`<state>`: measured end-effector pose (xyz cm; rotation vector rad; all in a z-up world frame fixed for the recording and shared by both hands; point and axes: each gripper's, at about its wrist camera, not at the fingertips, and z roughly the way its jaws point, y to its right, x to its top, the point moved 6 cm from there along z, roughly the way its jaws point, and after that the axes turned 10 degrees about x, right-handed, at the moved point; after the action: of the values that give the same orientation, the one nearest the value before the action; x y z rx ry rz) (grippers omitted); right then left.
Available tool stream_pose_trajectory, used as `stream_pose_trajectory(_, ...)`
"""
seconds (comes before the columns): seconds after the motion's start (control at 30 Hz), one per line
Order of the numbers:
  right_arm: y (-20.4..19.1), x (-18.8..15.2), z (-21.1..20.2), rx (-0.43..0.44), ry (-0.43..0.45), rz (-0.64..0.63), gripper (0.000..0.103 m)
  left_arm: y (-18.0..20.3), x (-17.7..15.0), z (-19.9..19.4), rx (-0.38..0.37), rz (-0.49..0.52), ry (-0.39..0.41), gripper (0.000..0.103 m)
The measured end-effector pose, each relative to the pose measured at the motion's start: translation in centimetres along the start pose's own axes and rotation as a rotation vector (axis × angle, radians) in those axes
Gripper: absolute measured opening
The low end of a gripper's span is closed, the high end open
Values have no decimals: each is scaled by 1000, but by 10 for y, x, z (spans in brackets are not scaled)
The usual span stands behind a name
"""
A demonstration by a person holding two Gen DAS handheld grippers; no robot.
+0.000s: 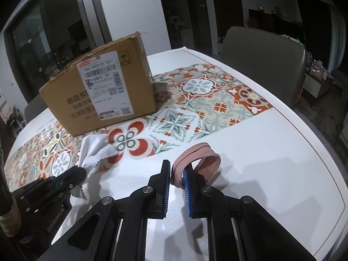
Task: Organize soft objects
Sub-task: 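Grasp the white lens cloth with the left tool while the right tool grasps the pink band, then lift the lens cloth and pink band and carry both over the box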
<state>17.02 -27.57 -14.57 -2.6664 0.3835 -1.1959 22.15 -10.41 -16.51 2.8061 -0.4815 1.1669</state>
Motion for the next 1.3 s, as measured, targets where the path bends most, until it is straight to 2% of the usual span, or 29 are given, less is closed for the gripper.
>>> stream_pose_trajectory(0.67,-50,19,-46,91,95,-84,14,-24,27,-72,9,-62,164,8)
stream_pose_trajectory(1.3,-89,69,-70,156,226,-188,14,-45,79,-115,23,-85,331,8)
